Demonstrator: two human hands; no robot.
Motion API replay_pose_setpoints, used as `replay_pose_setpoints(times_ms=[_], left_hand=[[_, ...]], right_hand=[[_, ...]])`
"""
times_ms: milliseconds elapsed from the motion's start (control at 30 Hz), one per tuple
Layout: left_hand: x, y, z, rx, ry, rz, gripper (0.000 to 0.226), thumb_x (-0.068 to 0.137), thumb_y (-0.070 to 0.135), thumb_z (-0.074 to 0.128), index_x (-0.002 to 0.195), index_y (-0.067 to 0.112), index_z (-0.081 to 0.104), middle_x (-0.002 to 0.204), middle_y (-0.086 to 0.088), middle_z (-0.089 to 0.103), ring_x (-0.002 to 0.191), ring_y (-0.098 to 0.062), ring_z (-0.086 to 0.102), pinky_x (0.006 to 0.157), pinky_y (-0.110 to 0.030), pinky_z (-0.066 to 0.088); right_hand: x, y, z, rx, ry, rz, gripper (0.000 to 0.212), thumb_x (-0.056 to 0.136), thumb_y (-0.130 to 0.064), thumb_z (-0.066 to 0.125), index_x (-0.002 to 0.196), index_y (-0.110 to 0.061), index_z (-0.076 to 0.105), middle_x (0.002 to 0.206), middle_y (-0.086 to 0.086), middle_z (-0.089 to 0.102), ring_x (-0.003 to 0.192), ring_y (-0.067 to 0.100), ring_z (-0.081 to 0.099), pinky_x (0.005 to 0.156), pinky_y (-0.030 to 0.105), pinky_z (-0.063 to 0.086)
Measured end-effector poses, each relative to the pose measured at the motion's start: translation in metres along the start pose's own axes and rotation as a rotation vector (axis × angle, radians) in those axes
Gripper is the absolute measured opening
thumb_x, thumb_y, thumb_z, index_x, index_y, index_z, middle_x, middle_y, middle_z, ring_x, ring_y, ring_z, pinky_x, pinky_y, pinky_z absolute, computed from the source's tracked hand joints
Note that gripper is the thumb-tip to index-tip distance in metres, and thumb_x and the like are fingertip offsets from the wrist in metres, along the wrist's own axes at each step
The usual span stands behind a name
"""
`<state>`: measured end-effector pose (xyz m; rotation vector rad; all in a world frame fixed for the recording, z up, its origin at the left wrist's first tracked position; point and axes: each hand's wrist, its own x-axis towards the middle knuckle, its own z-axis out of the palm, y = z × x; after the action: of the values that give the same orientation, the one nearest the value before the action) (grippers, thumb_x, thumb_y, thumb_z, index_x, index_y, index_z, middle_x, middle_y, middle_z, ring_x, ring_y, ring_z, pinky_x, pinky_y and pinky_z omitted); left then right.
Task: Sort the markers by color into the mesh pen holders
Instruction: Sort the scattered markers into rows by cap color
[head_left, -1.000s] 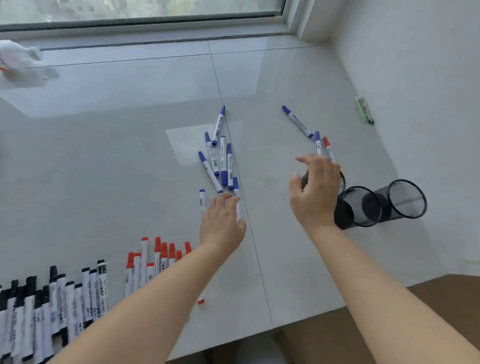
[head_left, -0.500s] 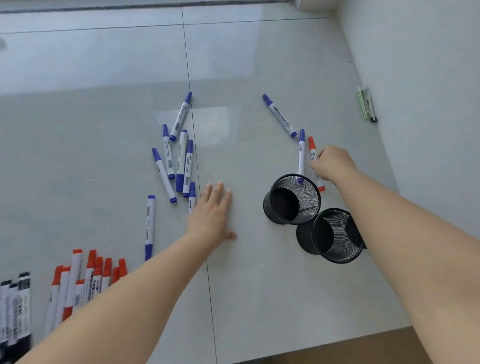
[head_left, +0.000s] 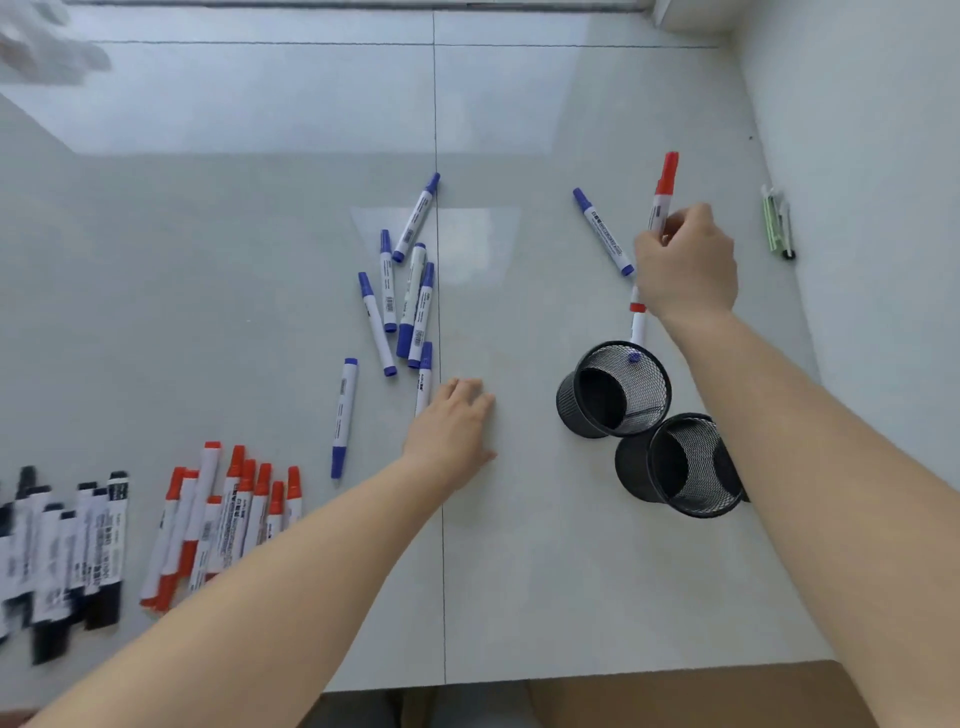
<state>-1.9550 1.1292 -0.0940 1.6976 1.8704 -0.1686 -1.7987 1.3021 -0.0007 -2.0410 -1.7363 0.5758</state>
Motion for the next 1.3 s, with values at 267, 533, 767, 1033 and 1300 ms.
replay_pose_setpoints(times_ms=[267, 533, 767, 1033, 1300], left_hand=[[-0.100, -0.095, -0.004, -0.249, 0.388, -0.108, 0.033, 0.087, 0.023, 0.057, 0.121, 0.018, 0.057, 0.123, 0.003, 0.053, 0.111, -0.016, 0.049, 0.088, -0.024, 0.043], [-0.174, -0.206, 0.016, -0.222, 0.283, -0.372, 0.053, 0.088, 0.033, 0.056, 0.137, 0.023, 0.039, 0.143, -0.001, 0.030, 0.133, -0.022, 0.023, 0.106, -0.037, 0.033], [-0.190, -0.224, 0.027, -0.372, 0.224, -0.397, 0.056, 0.088, 0.031, 0.056, 0.139, 0.022, 0.034, 0.145, -0.006, 0.022, 0.136, -0.022, 0.021, 0.112, -0.039, 0.027], [-0.188, -0.226, 0.012, -0.354, 0.228, -0.318, 0.056, 0.086, 0.029, 0.058, 0.137, 0.019, 0.035, 0.145, -0.004, 0.022, 0.136, -0.021, 0.020, 0.109, -0.035, 0.029], [-0.123, -0.196, -0.028, -0.224, 0.308, -0.160, 0.040, 0.089, 0.033, 0.048, 0.127, 0.020, 0.047, 0.129, 0.002, 0.047, 0.122, -0.018, 0.033, 0.096, -0.031, 0.037]], right_hand=[[-0.185, -0.070, 0.070, 0.353, -0.441, 0.002, 0.005, 0.086, -0.021, 0.053, 0.089, -0.018, 0.051, 0.073, -0.010, 0.053, 0.066, 0.011, 0.054, 0.050, 0.012, 0.039], [-0.319, -0.050, 0.157, -0.042, -0.679, 0.098, 0.005, 0.090, -0.026, 0.047, 0.091, -0.024, 0.043, 0.075, -0.008, 0.051, 0.064, 0.009, 0.051, 0.051, 0.024, 0.038], [-0.345, -0.060, 0.181, -0.129, -0.564, 0.090, 0.012, 0.093, -0.030, 0.050, 0.101, -0.021, 0.051, 0.088, -0.006, 0.055, 0.069, 0.007, 0.051, 0.049, 0.016, 0.034], [-0.347, -0.067, 0.177, -0.082, -0.495, 0.093, 0.023, 0.093, -0.028, 0.049, 0.113, -0.017, 0.053, 0.100, -0.002, 0.057, 0.081, 0.010, 0.051, 0.058, 0.018, 0.038], [-0.245, -0.049, 0.148, -0.027, -0.268, 0.115, 0.020, 0.087, -0.014, 0.049, 0.105, -0.010, 0.057, 0.108, 0.007, 0.056, 0.078, 0.019, 0.046, 0.067, 0.027, 0.034]])
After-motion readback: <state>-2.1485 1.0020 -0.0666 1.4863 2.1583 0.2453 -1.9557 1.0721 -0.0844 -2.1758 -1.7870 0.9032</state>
